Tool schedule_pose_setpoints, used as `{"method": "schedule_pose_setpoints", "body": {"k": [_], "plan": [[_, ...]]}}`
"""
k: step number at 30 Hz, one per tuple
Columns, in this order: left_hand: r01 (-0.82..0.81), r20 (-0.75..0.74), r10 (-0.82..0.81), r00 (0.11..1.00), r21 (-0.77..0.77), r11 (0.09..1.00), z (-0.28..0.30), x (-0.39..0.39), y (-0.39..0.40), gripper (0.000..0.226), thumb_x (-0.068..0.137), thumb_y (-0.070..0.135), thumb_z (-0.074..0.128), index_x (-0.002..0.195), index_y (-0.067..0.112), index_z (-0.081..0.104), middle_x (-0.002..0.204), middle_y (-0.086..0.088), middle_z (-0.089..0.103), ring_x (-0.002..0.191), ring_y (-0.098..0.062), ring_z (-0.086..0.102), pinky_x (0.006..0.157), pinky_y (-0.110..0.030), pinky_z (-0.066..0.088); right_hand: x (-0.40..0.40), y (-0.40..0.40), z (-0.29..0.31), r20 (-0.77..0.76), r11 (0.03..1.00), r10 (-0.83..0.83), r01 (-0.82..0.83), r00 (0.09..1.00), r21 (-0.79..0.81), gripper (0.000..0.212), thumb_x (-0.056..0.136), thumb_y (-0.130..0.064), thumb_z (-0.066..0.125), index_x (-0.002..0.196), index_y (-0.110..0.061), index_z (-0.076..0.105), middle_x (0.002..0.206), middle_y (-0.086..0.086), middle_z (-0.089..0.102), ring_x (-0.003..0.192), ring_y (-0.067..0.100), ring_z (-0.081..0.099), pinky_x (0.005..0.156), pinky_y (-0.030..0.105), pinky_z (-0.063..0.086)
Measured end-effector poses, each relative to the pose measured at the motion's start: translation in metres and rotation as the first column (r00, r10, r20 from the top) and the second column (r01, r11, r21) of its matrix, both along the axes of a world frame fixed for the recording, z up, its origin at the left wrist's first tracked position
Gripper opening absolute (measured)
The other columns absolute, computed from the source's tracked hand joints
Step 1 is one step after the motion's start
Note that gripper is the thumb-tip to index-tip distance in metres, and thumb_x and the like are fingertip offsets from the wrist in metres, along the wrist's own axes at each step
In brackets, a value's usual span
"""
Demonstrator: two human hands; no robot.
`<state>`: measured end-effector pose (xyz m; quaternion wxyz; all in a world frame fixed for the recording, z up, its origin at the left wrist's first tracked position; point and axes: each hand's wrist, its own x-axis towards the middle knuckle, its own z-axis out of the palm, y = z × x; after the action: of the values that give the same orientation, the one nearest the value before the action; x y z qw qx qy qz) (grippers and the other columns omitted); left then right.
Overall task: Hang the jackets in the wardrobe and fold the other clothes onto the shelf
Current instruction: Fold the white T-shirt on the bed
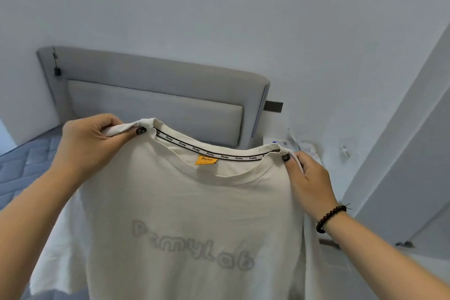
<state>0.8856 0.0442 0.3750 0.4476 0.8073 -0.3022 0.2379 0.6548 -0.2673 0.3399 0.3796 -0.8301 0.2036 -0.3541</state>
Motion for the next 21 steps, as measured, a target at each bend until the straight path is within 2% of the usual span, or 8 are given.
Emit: {"method": "schedule_pose_setpoints", "body": {"k": [4, 8, 10, 12, 15, 18, 19, 21], "plan": [[-0.041, -0.171, 0.061, 0.983, 0.12, 0.992, -0.058, 0.072, -0.018, 0.024, 0.068, 0.061, 0.066, 0.074, 0.038, 0.063, 0.067, 0.022, 0.062, 0.062, 0.007, 0.053, 0.051, -0.006, 0.034, 0.09, -0.028, -0.063, -0.126, 0.998, 0.045, -0.039, 0.991, 0.056, 0.029, 0.098, -0.023, 0.049, 0.073, -0.008, 0.052, 0.06, -0.002, 0.046, 0.055, 0.006, 0.038, 0.052, 0.02, 0.031], [-0.034, -0.31, 0.144, 0.94, 0.334, 0.942, -0.135, 0.178, -0.042, 0.029, 0.068, 0.063, 0.065, 0.072, 0.035, 0.063, 0.061, 0.015, 0.06, 0.065, -0.008, 0.056, 0.055, -0.025, 0.041, 0.203, -0.065, -0.141, -0.289, 0.995, 0.092, -0.08, 0.953, 0.055, 0.031, 0.099, -0.025, 0.046, 0.068, -0.025, 0.046, 0.06, -0.008, 0.049, 0.058, 0.001, 0.046, 0.056, 0.017, 0.034], [-0.049, -0.34, 0.22, 0.914, 0.445, 0.894, -0.171, 0.234, -0.052, 0.039, 0.066, 0.068, 0.062, 0.067, 0.029, 0.064, 0.056, 0.008, 0.059, 0.064, -0.012, 0.056, 0.056, -0.032, 0.041, 0.268, -0.086, -0.181, -0.392, 0.993, 0.12, -0.115, 0.912, 0.036, 0.029, 0.099, -0.03, 0.044, 0.07, -0.029, 0.046, 0.064, -0.008, 0.052, 0.066, 0.012, 0.052, 0.061, 0.027, 0.038], [-0.062, -0.313, 0.273, 0.91, 0.549, 0.833, -0.201, 0.29, -0.063, 0.045, 0.064, 0.074, 0.054, 0.066, 0.029, 0.062, 0.059, 0.006, 0.06, 0.067, -0.019, 0.057, 0.058, -0.035, 0.042, 0.338, -0.104, -0.215, -0.435, 0.985, 0.161, -0.169, 0.886, 0.021, 0.027, 0.099, -0.031, 0.044, 0.072, -0.028, 0.049, 0.067, -0.004, 0.056, 0.07, 0.021, 0.053, 0.057, 0.027, 0.037], [-0.178, -0.115, 0.337, 0.935, 0.67, 0.721, -0.236, 0.374, -0.088, 0.05, 0.071, 0.074, 0.045, 0.073, 0.026, 0.059, 0.073, -0.004, 0.062, 0.072, -0.029, 0.053, 0.06, -0.036, 0.038, 0.445, -0.123, -0.256, -0.436, 0.982, 0.155, -0.185, 0.887, -0.027, 0.029, 0.099, -0.032, 0.043, 0.088, -0.012, 0.06, 0.085, 0.008, 0.065, 0.086, 0.029, 0.057, 0.067, 0.034, 0.043], [-0.373, -0.003, 0.454, 0.891, 0.565, 0.736, -0.284, 0.437, -0.128, 0.047, 0.09, 0.049, 0.059, 0.12, 0.014, 0.059, 0.117, -0.019, 0.059, 0.107, -0.04, 0.054, 0.082, -0.049, 0.043, 0.536, -0.131, -0.3, -0.402, 0.993, 0.094, -0.117, 0.911, -0.033, 0.028, 0.1, -0.03, 0.039, 0.11, -0.011, 0.058, 0.112, 0.012, 0.062, 0.105, 0.031, 0.054, 0.076, 0.034, 0.039], [-0.389, -0.032, 0.474, 0.88, 0.525, 0.757, -0.309, 0.446, -0.142, 0.054, 0.093, 0.039, 0.06, 0.137, 0.01, 0.047, 0.133, -0.021, 0.05, 0.122, -0.041, 0.046, 0.094, -0.052, 0.038, 0.557, -0.129, -0.32, -0.406, 0.995, 0.077, -0.095, 0.911, -0.023, 0.03, 0.1, -0.028, 0.039, 0.121, -0.013, 0.054, 0.124, 0.01, 0.057, 0.113, 0.029, 0.051, 0.082, 0.033, 0.038], [-0.316, -0.125, 0.429, 0.895, 0.5, 0.806, -0.372, 0.441, -0.161, 0.067, 0.096, 0.029, 0.056, 0.151, 0.005, 0.025, 0.154, -0.018, 0.03, 0.14, -0.037, 0.028, 0.11, -0.05, 0.026, 0.578, -0.116, -0.369, -0.449, 0.996, 0.065, -0.088, 0.891, -0.03, 0.039, 0.099, -0.022, 0.041, 0.137, -0.015, 0.041, 0.139, 0.007, 0.043, 0.125, 0.028, 0.043, 0.092, 0.034, 0.037]]}}
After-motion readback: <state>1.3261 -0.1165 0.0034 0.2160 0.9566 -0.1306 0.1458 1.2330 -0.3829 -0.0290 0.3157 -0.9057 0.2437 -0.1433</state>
